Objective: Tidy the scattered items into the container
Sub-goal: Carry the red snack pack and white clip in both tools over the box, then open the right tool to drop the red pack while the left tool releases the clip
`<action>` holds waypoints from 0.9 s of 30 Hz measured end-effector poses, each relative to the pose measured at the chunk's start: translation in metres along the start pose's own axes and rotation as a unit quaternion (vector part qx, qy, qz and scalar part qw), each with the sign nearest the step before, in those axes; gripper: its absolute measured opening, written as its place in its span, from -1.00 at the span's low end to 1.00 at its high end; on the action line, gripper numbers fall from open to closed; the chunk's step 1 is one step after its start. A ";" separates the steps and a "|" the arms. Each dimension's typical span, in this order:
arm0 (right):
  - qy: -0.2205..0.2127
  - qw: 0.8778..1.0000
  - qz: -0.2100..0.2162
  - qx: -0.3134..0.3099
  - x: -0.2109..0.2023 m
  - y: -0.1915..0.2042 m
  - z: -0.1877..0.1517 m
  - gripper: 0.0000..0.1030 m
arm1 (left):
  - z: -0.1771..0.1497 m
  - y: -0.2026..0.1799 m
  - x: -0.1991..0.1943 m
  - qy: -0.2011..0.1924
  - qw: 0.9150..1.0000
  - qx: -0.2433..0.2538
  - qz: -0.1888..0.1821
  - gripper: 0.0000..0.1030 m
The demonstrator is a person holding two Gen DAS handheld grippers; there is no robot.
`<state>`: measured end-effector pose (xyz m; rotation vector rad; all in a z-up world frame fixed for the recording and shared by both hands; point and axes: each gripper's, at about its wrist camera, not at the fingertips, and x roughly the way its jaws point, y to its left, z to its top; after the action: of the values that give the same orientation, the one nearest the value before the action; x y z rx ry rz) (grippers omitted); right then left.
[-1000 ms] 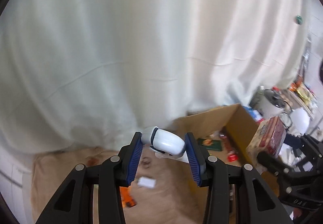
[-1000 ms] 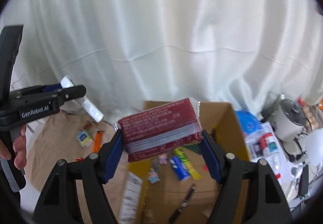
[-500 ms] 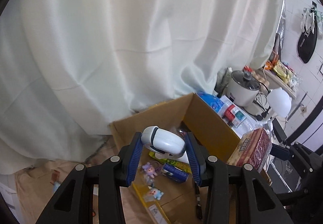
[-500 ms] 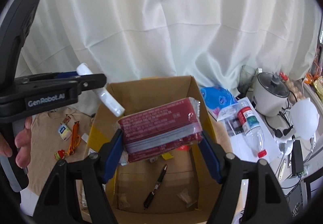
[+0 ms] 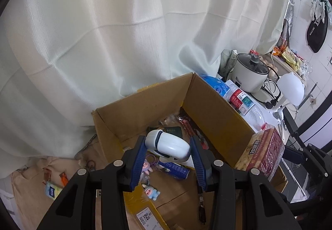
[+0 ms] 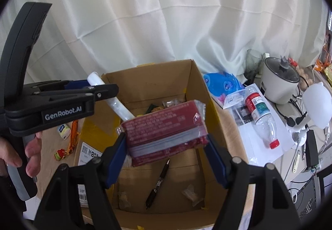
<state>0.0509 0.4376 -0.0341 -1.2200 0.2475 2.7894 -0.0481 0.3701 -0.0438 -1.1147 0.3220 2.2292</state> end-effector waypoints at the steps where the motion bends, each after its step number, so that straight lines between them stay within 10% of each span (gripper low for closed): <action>1: 0.001 1.000 0.002 -0.001 0.000 0.000 0.000 0.49 | 0.000 0.000 0.001 0.001 1.000 -0.001 0.000 -0.15; 13: 0.041 0.999 -0.005 -0.022 0.015 0.009 -0.008 0.65 | -0.006 0.006 0.021 0.042 0.999 0.008 0.015 -0.09; 17: 0.031 0.999 -0.025 -0.031 0.011 0.012 -0.007 0.85 | -0.007 0.011 0.021 0.037 0.999 -0.005 0.019 0.81; 27: 0.013 0.999 -0.041 -0.028 0.004 0.014 -0.001 1.00 | -0.012 0.024 0.008 0.033 0.999 -0.015 0.017 0.90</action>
<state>0.0470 0.4234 -0.0364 -1.2494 0.1190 2.7290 -0.0591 0.3495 -0.0589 -1.2105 0.3376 2.2364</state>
